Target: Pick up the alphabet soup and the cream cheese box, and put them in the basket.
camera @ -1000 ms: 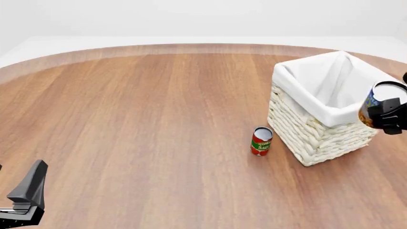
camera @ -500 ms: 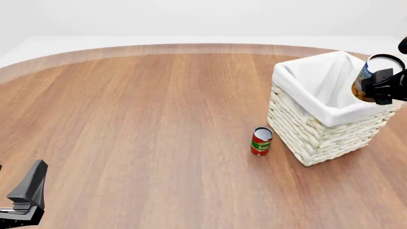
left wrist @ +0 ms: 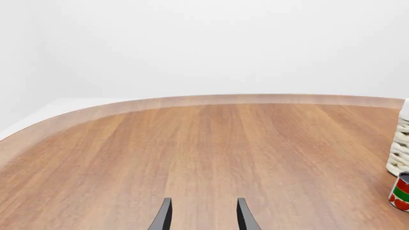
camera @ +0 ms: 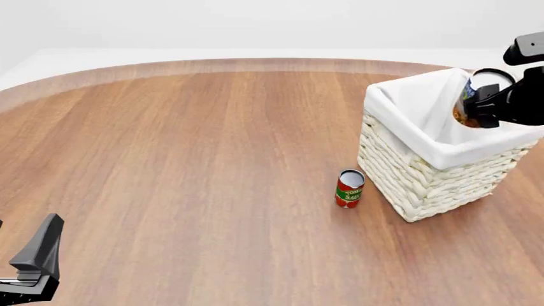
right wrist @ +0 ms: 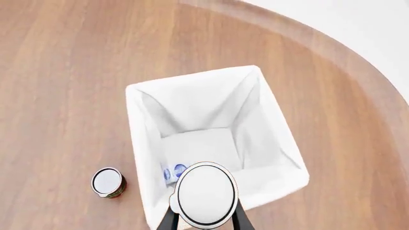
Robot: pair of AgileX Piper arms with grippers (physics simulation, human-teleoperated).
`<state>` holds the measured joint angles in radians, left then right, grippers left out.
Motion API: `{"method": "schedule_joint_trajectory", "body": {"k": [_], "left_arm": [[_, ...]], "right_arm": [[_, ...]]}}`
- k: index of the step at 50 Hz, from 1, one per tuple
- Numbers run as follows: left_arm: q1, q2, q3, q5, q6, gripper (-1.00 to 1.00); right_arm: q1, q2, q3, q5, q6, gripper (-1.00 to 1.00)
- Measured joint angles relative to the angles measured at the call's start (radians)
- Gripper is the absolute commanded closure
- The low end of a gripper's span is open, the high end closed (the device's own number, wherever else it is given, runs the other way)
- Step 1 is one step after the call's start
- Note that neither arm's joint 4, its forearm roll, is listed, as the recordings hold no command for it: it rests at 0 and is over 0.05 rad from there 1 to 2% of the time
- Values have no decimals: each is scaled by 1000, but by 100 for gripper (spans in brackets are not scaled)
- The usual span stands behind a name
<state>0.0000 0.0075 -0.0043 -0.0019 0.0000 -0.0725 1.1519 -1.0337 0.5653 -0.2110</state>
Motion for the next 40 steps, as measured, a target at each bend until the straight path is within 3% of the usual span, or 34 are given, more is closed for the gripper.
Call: {"method": "schedule_joint_trajectory", "body": {"k": [13, 40], "left_arm": [[0, 0, 0, 0, 0, -100], [0, 0, 0, 0, 0, -100]], "right_arm": [[-11, 57, -81, 17, 2, 100], [-15, 90, -131, 30, 0, 100]]}}
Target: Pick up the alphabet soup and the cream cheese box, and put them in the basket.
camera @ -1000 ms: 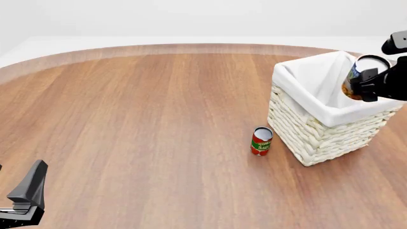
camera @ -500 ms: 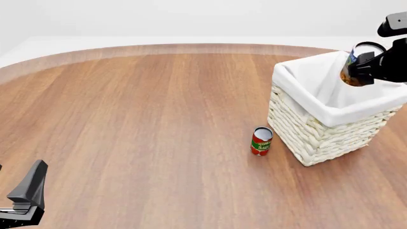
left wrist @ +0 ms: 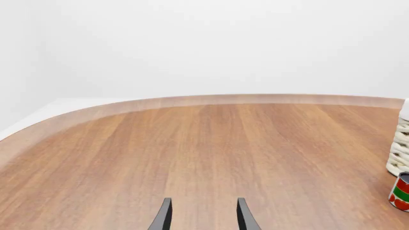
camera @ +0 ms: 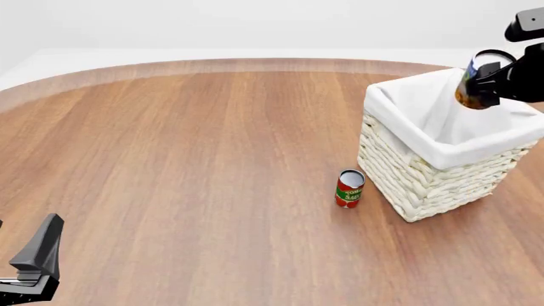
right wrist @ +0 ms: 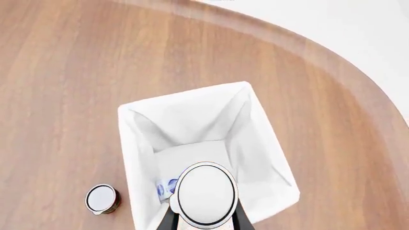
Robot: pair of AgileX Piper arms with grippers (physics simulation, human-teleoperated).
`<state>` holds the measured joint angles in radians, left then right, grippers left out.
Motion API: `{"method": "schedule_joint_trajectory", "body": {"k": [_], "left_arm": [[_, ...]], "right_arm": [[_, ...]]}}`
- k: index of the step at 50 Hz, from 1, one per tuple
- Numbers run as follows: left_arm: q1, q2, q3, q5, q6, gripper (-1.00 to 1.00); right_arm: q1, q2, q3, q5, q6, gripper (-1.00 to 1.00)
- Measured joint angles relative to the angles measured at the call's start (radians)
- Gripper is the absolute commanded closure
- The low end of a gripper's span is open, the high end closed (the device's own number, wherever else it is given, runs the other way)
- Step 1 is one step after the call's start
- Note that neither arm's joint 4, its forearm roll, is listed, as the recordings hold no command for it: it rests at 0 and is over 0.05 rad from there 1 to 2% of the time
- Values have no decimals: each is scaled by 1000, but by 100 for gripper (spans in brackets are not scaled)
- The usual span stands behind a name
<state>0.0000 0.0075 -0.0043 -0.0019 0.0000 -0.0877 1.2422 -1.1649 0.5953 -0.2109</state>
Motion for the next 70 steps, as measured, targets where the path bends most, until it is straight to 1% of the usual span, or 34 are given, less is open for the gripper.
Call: {"method": "schedule_joint_trajectory", "body": {"k": [17, 53, 70], "left_arm": [[0, 0, 0, 0, 0, -100], [0, 0, 0, 0, 0, -100], [0, 0, 0, 0, 0, -100]], "right_arm": [[4, 45, -52, 0, -16, 100], [3, 237, -101, -86, -53, 100], [1, 290, -102, -109, -71, 100]]}}
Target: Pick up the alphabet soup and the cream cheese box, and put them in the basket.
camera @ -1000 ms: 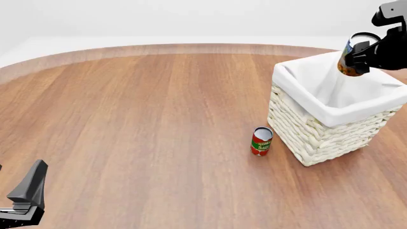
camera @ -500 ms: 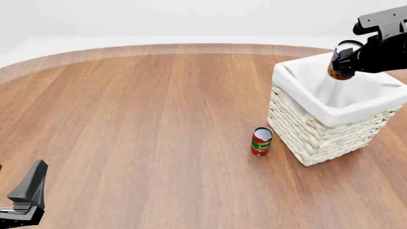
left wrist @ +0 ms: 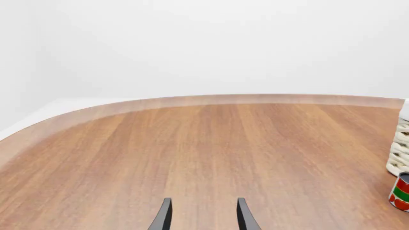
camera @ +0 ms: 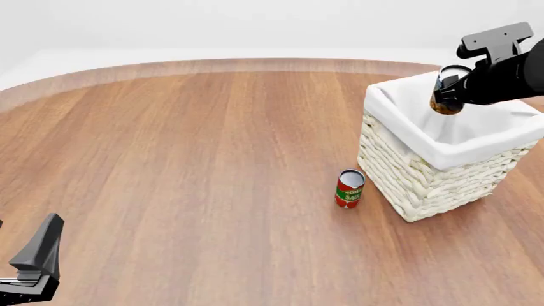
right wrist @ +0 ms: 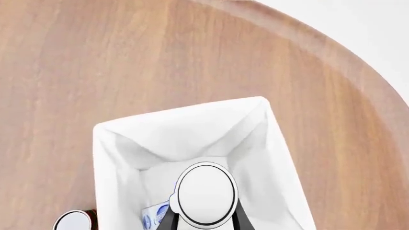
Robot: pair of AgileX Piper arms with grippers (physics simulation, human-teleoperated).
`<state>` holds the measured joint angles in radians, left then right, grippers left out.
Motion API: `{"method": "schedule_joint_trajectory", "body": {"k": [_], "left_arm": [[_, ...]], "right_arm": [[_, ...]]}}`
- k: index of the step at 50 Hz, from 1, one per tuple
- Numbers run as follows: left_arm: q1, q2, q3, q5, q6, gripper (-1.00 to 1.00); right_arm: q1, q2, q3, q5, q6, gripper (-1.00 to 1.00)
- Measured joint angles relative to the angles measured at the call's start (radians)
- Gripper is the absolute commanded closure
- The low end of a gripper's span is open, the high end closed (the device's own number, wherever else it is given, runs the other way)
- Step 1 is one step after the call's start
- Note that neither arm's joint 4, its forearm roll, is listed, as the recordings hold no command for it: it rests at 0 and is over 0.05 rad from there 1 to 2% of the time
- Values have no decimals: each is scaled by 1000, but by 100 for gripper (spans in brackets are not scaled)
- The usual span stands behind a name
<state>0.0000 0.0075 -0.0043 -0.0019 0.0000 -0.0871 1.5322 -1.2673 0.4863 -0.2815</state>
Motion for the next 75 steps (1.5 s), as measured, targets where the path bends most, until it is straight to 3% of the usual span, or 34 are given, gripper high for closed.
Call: {"method": "schedule_joint_trajectory", "body": {"k": [48, 49, 75], "left_arm": [[0, 0, 0, 0, 0, -100], [0, 0, 0, 0, 0, -100], [0, 0, 0, 0, 0, -100]], "right_arm": [[-15, 62, 59, -46, -19, 100], [-15, 62, 59, -46, -19, -100], [-14, 47, 34, -21, 0, -100]]}}
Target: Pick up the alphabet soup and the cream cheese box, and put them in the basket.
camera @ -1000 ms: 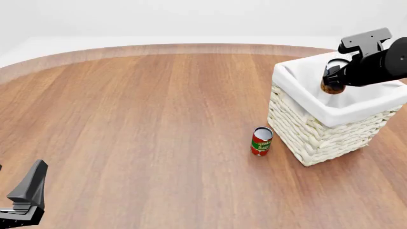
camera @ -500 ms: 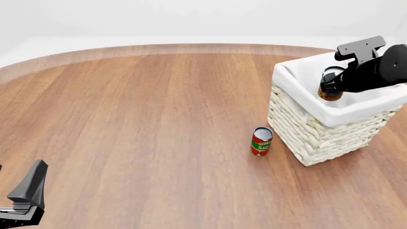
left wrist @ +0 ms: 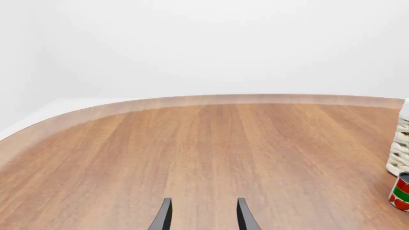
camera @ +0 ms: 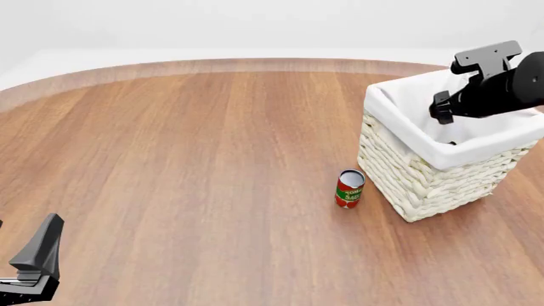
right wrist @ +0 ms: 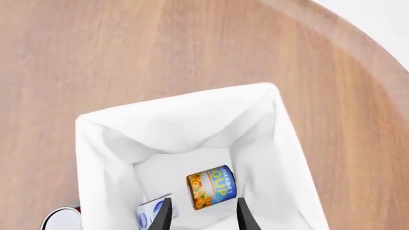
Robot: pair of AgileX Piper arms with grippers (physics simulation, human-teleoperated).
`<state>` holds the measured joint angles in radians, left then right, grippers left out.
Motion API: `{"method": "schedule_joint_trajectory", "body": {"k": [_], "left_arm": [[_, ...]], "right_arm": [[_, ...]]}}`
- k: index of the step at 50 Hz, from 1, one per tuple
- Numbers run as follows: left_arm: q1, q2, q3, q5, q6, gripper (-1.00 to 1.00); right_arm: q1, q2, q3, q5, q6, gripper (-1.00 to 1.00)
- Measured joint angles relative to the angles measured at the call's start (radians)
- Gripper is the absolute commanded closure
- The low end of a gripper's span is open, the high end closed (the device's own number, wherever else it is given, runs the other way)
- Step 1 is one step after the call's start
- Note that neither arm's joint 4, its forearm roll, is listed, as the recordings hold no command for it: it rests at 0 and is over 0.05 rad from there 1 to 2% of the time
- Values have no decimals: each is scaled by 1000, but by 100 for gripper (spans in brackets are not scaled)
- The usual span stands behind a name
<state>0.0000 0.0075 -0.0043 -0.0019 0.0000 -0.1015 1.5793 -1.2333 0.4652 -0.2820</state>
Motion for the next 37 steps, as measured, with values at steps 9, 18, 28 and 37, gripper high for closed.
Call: {"method": "schedule_joint_trajectory", "body": {"k": [9, 18, 28, 37], "left_arm": [[0, 0, 0, 0, 0, -100], [0, 0, 0, 0, 0, -100], [0, 0, 0, 0, 0, -100], [0, 0, 0, 0, 0, -100]], "right_arm": [[11, -44, 1, 13, 10, -100], [20, -103, 13, 20, 23, -100], [26, -163, 18, 37, 36, -100], [45, -229, 24, 58, 49, -100]]}}
